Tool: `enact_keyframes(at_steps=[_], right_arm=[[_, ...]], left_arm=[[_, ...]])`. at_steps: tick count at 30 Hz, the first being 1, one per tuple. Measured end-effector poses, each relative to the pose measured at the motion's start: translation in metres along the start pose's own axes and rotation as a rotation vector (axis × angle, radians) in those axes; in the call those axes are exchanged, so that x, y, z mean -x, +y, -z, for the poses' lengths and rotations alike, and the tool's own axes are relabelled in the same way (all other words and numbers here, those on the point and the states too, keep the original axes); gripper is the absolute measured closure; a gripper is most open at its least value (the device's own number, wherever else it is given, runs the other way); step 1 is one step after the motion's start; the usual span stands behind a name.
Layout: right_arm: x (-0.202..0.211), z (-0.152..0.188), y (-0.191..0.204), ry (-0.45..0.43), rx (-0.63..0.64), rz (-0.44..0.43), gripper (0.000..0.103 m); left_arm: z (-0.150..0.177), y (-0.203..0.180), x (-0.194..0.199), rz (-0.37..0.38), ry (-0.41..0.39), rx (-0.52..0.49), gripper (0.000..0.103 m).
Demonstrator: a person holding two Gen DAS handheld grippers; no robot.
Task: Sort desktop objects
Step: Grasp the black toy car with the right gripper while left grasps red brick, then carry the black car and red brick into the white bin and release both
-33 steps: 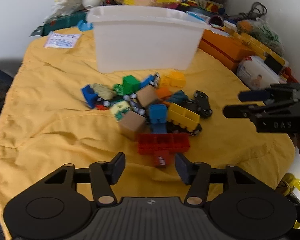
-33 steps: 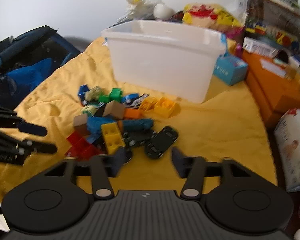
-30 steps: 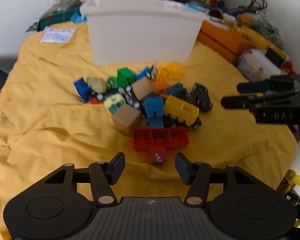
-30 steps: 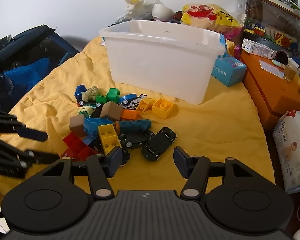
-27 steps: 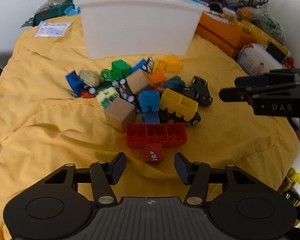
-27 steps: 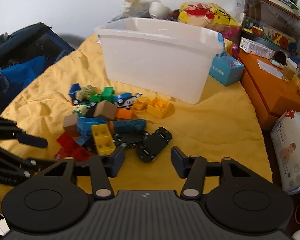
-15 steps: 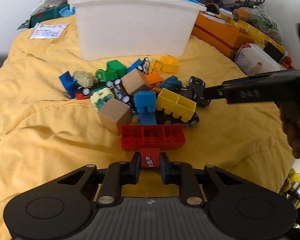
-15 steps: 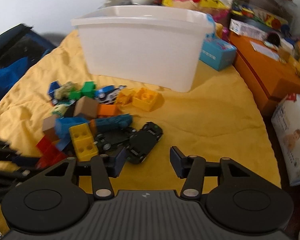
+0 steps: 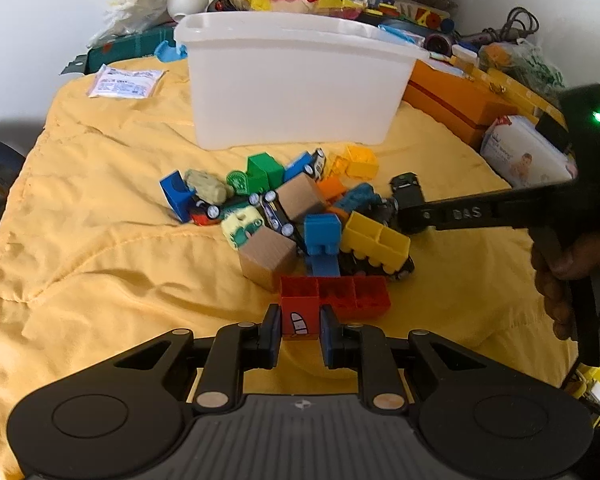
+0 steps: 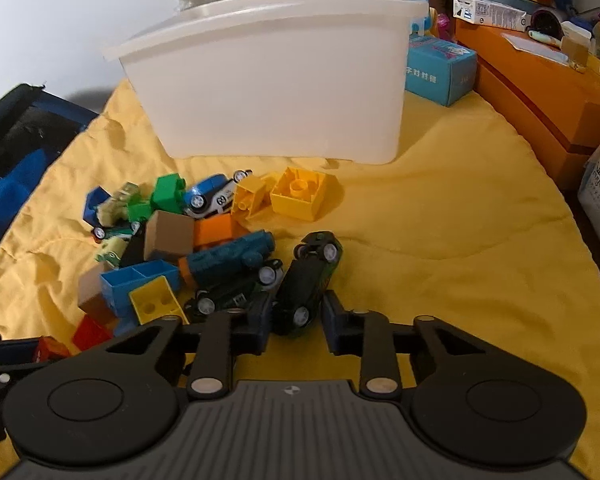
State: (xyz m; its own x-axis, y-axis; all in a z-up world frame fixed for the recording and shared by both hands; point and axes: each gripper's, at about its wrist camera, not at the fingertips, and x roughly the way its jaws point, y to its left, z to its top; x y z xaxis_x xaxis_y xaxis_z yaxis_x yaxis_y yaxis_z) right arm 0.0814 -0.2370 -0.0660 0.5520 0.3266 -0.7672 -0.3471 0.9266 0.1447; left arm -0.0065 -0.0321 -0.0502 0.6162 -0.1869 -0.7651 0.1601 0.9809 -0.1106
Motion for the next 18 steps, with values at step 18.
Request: enact_keyframes(at_steps=[18], right_arm=[[0.088, -0.034, 0.006, -0.270, 0.115, -0.001, 0.074]], left_arm=[[-0.083, 0.010, 0.029, 0.012, -0.174, -0.012, 0.081]])
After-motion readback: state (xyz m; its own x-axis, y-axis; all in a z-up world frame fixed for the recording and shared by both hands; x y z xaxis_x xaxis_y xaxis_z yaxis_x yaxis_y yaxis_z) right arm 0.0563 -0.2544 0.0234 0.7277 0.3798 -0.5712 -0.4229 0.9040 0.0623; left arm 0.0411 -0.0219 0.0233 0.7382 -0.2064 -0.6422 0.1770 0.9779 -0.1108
